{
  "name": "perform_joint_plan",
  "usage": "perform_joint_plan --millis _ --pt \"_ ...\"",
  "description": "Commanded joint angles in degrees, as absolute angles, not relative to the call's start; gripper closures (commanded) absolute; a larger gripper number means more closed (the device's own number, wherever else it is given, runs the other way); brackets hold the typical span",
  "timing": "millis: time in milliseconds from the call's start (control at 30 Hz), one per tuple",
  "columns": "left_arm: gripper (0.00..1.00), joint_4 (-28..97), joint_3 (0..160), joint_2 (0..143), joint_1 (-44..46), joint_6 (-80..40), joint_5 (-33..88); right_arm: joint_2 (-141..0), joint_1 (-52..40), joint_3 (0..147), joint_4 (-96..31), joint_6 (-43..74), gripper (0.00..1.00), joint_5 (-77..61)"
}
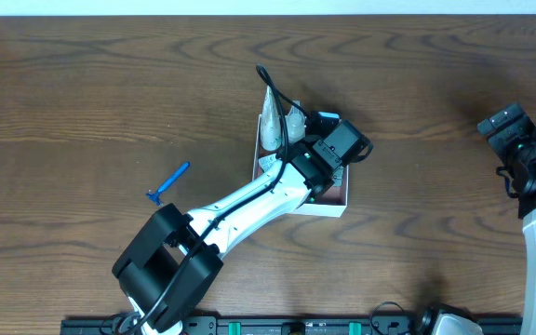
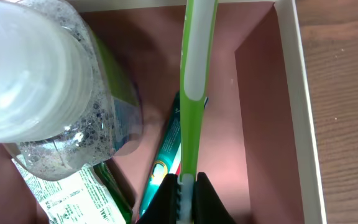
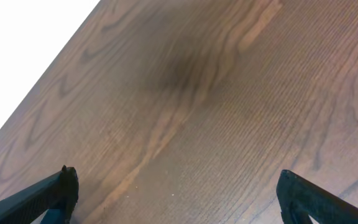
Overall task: Pack container
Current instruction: 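Carry the toothbrush over the box and lower it inside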
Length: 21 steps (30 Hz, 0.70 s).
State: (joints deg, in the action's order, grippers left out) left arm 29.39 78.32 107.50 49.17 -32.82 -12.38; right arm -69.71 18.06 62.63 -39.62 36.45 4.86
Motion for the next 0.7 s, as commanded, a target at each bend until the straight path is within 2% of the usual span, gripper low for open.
perform_joint_plan --millis 0,133,467,667 --pt "0.85 29.4 78.1 108.3 49.0 -33.3 -12.4 -69.7 18.4 63.0 -39.7 36.8 0.01 5.1" --pt "0.77 29.4 78.1 108.3 49.0 -33.3 -12.4 -69.7 18.4 63.0 -39.7 36.8 0.01 5.1" --pt "0.77 29.3 78.8 107.7 48.9 -30.6 -12.5 -69.7 18.4 63.0 -39.7 36.8 0.01 5.1" --pt "0.77 34.9 82.8 99.8 48.9 -24.6 -12.5 -69.7 18.4 63.0 -39.7 36.8 0.01 5.1"
